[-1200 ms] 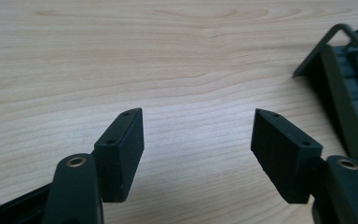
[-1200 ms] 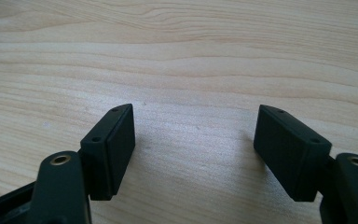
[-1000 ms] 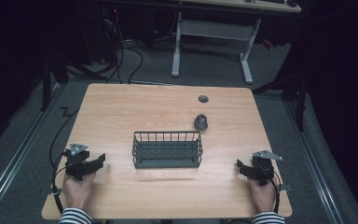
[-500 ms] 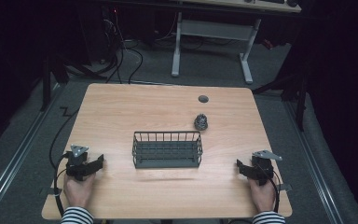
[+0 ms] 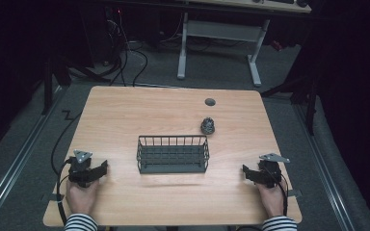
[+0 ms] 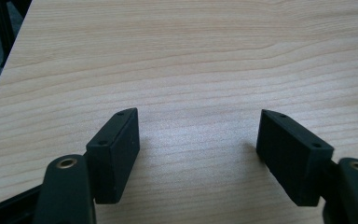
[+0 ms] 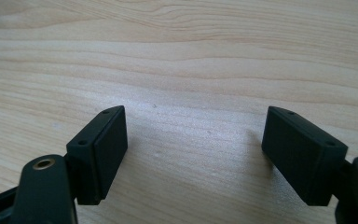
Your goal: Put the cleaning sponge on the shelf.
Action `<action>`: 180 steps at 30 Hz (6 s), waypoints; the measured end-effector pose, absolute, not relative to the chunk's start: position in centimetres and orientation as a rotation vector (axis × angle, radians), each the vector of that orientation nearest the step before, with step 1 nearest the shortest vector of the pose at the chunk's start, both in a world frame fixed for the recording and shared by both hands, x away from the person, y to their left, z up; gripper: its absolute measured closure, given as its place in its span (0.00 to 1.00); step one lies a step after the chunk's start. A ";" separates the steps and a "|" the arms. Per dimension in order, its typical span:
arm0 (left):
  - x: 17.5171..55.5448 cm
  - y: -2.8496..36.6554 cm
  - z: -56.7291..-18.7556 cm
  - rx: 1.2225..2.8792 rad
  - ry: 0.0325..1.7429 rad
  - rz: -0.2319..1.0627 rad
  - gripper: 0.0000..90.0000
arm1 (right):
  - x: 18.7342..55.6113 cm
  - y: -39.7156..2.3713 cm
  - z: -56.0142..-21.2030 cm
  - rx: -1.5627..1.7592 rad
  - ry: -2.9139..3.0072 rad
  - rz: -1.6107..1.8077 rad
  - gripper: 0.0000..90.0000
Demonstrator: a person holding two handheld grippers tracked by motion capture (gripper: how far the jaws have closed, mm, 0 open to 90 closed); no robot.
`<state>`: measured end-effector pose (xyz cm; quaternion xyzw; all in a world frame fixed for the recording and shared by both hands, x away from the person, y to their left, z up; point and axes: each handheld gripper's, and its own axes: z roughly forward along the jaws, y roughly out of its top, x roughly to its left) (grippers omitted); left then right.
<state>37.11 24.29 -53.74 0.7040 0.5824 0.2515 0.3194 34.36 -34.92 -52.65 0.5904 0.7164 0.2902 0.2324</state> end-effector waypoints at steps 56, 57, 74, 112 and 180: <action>37.1 24.1 -53.8 1.866 1.519 0.651 0.28 | 46.6 -25.8 -47.7 1.450 2.159 0.988 0.27; 37.1 24.1 -53.8 1.866 1.519 0.651 0.28 | 46.6 -25.8 -47.7 1.450 2.159 0.988 0.27; 37.1 24.1 -53.8 1.870 1.519 0.654 0.28 | 50.7 -23.3 -48.5 1.506 2.189 0.948 0.24; 37.1 24.1 -53.8 1.871 1.514 0.650 0.27 | 50.7 -23.8 -48.7 1.518 2.188 0.949 0.45; 37.1 24.1 -53.8 1.871 1.515 0.649 0.28 | 39.1 -16.3 -42.7 0.994 2.512 1.106 0.45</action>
